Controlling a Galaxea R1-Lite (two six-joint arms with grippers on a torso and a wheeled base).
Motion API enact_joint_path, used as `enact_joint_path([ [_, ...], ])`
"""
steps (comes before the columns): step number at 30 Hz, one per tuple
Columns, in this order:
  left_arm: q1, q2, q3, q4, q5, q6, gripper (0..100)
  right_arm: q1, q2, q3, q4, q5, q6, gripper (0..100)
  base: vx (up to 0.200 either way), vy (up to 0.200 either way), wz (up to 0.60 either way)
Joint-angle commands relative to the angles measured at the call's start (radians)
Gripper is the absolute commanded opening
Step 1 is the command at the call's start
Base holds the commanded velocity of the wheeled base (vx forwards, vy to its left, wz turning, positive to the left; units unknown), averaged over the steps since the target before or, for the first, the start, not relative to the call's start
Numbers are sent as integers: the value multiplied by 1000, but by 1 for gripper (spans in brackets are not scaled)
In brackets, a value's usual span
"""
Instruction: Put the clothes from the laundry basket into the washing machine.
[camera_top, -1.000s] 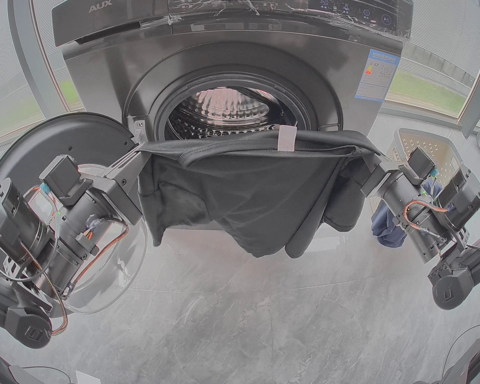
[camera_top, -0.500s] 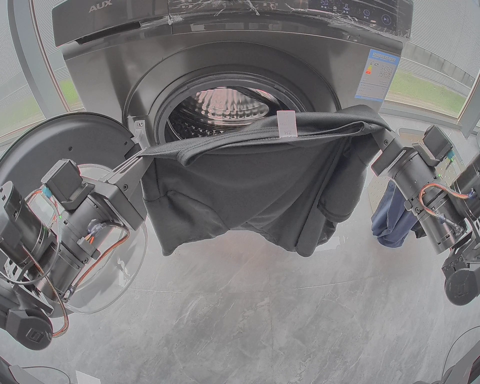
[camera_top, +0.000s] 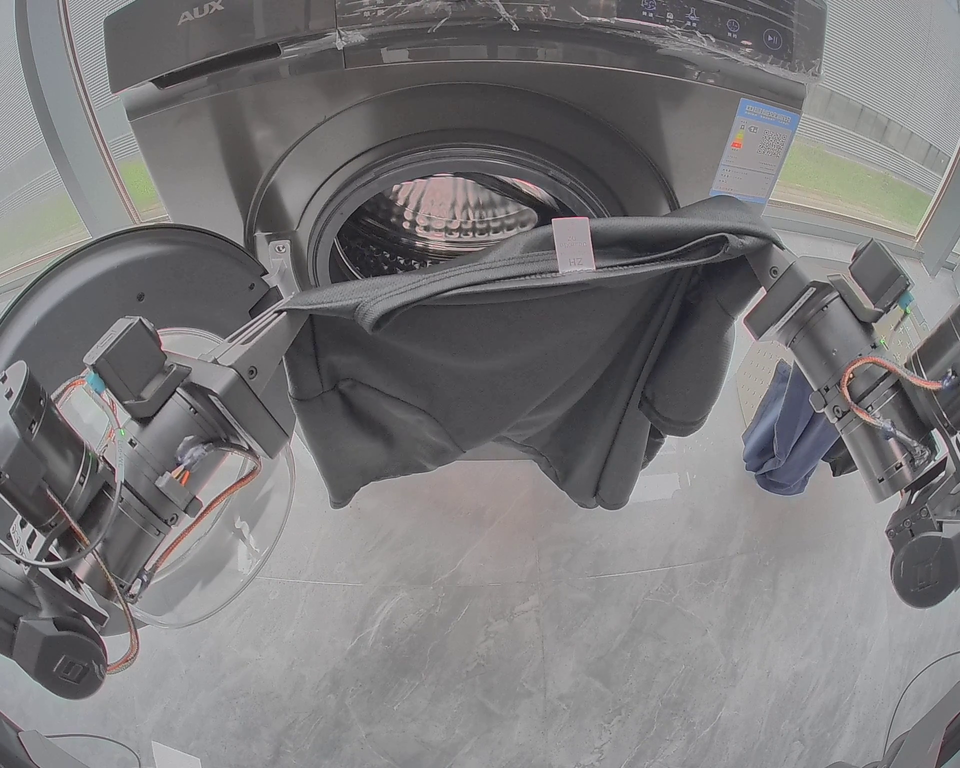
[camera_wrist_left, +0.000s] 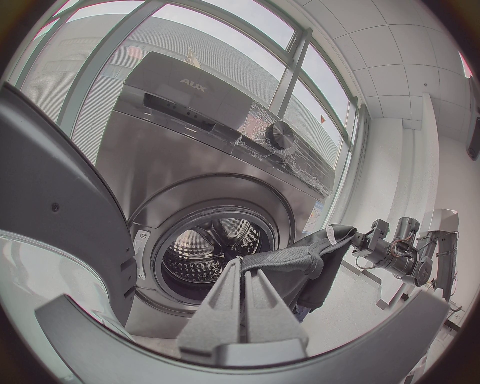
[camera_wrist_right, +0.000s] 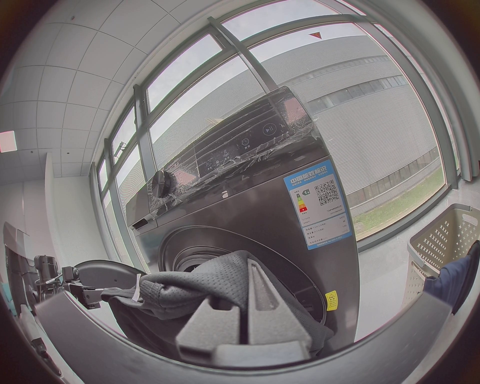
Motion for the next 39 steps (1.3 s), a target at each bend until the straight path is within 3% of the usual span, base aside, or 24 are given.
enact_joint_path([
  [1,-2,8,1,0,0,-3,0,11,4,-6,0,0,1,0,0,0,0],
  [14,-2,5,35,-2,-14,-6,0,49,13,-16,1,-11,4,0,0,0,0],
  [25,-16,11,36,-6,-15,-4,0,69,13,36,-2,-13,7,0,0,0,0],
  [28,-18,37,51,-5,-47,1,0,89,19,31,-3,-14,9,0,0,0,0],
  [29,-19,45,64,-5,-63,1,100,103,23,28,-3,-14,12,0,0,0,0],
  [35,-21,74,139,20,-86,-1,100,132,57,-6,-2,-33,30,0,0,0,0],
  [39,-21,192,225,-5,-136,1,100,167,152,-95,23,-29,30,0,0,0,0],
])
